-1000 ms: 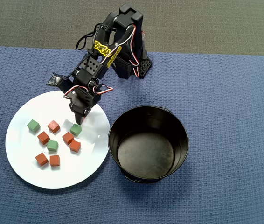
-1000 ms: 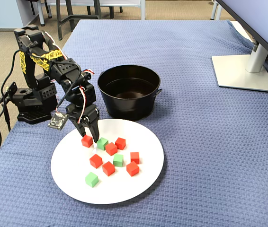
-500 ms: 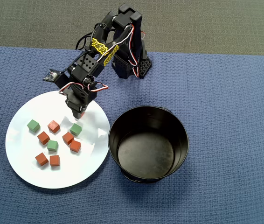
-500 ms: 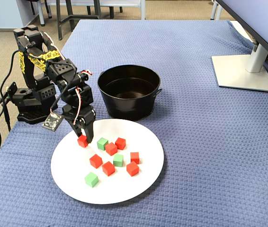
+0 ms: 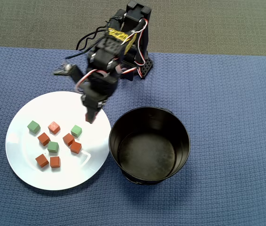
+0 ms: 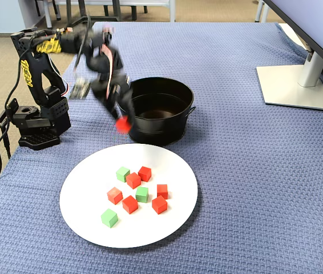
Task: Pick up the red cubes from the white plate and place them in the black recipient
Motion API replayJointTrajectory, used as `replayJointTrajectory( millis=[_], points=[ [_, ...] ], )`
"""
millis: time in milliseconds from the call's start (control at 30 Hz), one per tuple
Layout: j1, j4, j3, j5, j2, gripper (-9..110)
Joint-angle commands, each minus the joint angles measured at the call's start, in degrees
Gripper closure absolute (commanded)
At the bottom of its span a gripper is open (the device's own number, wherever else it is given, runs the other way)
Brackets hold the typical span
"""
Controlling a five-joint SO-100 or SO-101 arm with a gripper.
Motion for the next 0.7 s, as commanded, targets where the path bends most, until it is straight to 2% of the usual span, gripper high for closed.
replayJointTrajectory(
  millis=[0, 233, 267, 333, 367, 500, 667],
  points=[
    [-9.3, 3.1, -10.4, 4.9, 2.6, 102],
    [-23.8, -3.4, -8.6, 10.2, -1.5, 102],
    [-26.5, -3.8, -7.5, 8.3, -2.5, 97],
    [-31.2, -3.3, -5.4, 3.7, -4.7, 73],
    [-31.6, -3.1, -4.9, 3.0, -5.1, 71],
    [-23.9, -3.3, -6.5, 2.1, -4.6, 70],
    [-8.2, -2.7, -8.9, -1.5, -4.1, 72]
  ],
)
